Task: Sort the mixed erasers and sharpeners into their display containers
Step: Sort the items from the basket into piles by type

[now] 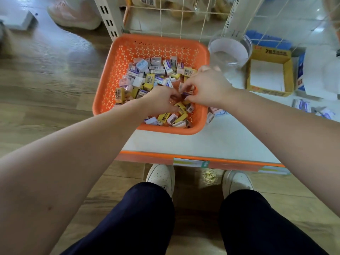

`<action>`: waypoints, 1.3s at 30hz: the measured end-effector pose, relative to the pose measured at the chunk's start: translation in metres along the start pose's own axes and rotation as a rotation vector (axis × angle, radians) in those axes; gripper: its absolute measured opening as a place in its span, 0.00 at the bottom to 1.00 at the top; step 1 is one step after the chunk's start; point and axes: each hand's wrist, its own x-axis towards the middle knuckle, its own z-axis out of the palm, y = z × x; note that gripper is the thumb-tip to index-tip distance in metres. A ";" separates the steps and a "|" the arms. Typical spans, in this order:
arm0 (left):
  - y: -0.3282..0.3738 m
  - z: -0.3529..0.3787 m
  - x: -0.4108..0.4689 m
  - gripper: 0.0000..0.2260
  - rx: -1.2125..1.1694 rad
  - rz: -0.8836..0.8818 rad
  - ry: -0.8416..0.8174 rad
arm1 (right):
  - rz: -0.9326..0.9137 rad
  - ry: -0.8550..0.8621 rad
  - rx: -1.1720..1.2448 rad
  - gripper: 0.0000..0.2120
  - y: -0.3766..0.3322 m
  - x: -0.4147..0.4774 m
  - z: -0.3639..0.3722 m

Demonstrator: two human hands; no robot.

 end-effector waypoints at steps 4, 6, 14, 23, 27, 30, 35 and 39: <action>0.003 0.006 0.004 0.25 0.035 -0.001 -0.023 | 0.016 -0.157 -0.247 0.12 -0.014 0.006 -0.007; 0.004 0.007 0.005 0.24 0.057 -0.008 -0.044 | 0.033 -0.180 -0.309 0.11 -0.019 0.007 -0.007; 0.000 0.008 0.007 0.22 0.039 -0.017 -0.005 | 0.078 -0.170 -0.331 0.12 -0.018 0.011 -0.002; -0.003 -0.009 0.001 0.13 -0.110 -0.049 -0.028 | 0.112 -0.167 -0.393 0.09 -0.022 0.012 0.001; -0.008 -0.016 -0.004 0.06 -0.168 -0.079 0.009 | 0.136 -0.205 -0.457 0.07 -0.027 0.012 0.001; -0.008 -0.018 -0.005 0.06 -0.214 -0.087 0.018 | 0.146 -0.215 -0.507 0.09 -0.027 0.014 0.003; -0.005 -0.022 -0.006 0.07 -0.209 -0.070 -0.032 | 0.126 -0.188 -0.433 0.07 -0.027 0.012 0.000; -0.007 -0.027 -0.008 0.06 -0.314 -0.117 0.045 | 0.096 0.017 -0.228 0.11 -0.017 0.009 0.001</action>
